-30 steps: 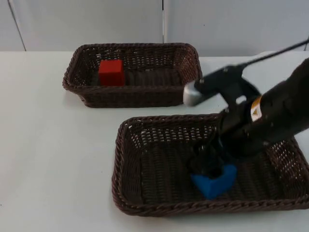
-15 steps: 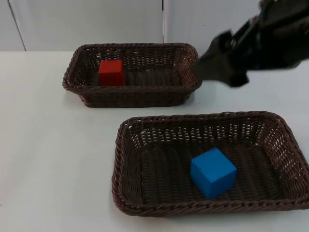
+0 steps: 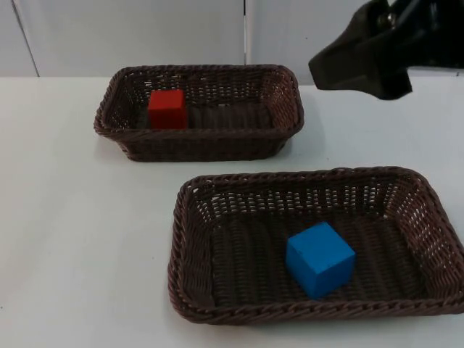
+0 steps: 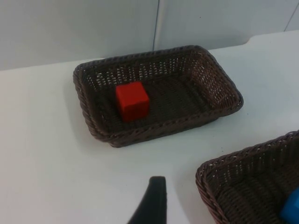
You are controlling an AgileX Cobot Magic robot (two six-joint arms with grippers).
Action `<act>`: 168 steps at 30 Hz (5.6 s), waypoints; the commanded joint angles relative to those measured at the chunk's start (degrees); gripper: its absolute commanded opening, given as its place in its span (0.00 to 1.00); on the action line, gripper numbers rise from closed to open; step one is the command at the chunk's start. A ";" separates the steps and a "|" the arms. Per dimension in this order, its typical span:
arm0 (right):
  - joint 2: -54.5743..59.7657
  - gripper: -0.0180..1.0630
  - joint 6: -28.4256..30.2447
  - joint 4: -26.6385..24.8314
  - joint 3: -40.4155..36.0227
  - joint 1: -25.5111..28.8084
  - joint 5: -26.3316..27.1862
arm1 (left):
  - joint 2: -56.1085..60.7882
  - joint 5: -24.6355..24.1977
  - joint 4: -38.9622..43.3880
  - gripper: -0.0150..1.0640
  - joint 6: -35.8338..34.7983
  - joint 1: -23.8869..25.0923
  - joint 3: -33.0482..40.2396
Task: Pick up one cube with the left hand and place it into the upper basket. Pick up one cube with the right hand and place it into the lower basket.
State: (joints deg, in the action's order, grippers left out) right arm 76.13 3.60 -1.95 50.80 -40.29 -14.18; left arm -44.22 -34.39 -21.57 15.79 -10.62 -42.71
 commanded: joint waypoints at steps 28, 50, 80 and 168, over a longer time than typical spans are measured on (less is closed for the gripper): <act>-20.96 0.75 2.23 -0.03 -4.34 -0.29 -13.40 | 17.40 -7.98 3.37 0.76 0.80 -0.13 0.23; -43.15 0.75 -0.32 -0.14 -14.59 -0.29 -17.00 | 32.73 -18.31 4.72 0.76 0.80 -0.13 0.23; -53.73 0.75 -0.32 0.33 -18.53 -0.29 -21.57 | 44.22 -29.30 17.96 0.76 -12.18 -0.13 4.73; -76.13 0.99 -7.06 5.44 -21.23 -0.29 -47.60 | 44.22 -27.16 20.66 0.99 -14.77 -0.13 14.35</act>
State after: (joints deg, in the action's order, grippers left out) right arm 0.19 -3.27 3.20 30.02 -40.29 -62.54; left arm -0.13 -62.22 -1.07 1.48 -10.62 -28.63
